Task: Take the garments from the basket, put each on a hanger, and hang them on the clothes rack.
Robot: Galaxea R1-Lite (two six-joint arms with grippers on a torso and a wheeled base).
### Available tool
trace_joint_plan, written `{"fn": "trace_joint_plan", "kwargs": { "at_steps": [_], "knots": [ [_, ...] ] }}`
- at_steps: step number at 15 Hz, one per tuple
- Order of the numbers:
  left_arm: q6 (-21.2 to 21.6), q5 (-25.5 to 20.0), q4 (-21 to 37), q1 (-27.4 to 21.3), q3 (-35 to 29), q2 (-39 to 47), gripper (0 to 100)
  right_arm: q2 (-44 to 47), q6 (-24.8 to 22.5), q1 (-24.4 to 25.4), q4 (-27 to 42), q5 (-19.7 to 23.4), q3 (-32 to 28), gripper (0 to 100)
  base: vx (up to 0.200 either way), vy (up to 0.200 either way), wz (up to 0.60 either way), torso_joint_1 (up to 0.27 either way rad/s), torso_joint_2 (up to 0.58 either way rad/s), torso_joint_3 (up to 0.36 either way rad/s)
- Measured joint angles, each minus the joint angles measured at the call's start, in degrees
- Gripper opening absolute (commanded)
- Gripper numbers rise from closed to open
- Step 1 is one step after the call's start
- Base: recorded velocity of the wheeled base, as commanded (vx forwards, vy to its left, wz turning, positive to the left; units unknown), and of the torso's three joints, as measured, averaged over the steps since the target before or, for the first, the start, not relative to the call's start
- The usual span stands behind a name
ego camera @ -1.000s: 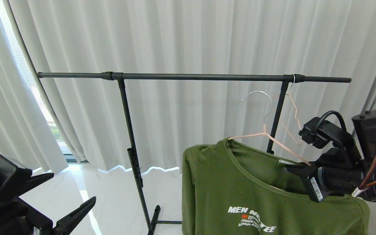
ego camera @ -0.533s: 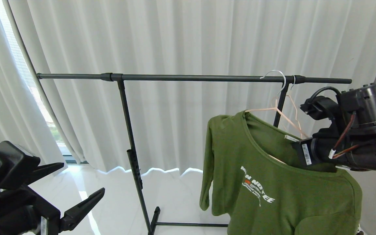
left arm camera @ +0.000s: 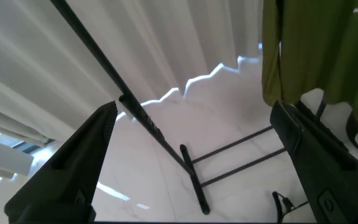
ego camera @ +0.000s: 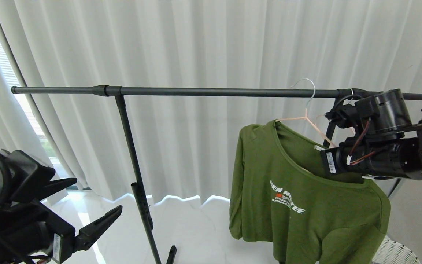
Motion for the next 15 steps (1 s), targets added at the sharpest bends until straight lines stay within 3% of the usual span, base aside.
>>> {"fn": "trace_joint_plan", "kwargs": {
  "at_steps": [3, 9, 15],
  "knots": [
    [0.0, -0.02, 0.0, 0.02, 0.0, 0.06, 100, 0.72, 0.02, -0.28, -0.24, -0.85, -0.02, 0, 0.2, 0.0, 0.0, 0.004, 0.0, 0.002],
    [-0.02, -0.06, -0.02, -1.04, 0.33, 0.09, 100, 1.66, -0.23, -1.72, -0.28, -0.96, -0.8, 0, 0.0, 0.0, 0.0, 0.0, 0.0, 0.0],
    [0.0, -0.05, -0.02, -2.47, 0.46, 0.13, 100, 7.08, -1.73, -2.97, 0.05, -3.02, -5.63, 0, 0.0, 0.0, 0.0, 0.0, 0.0, 0.0]
  ]
}}
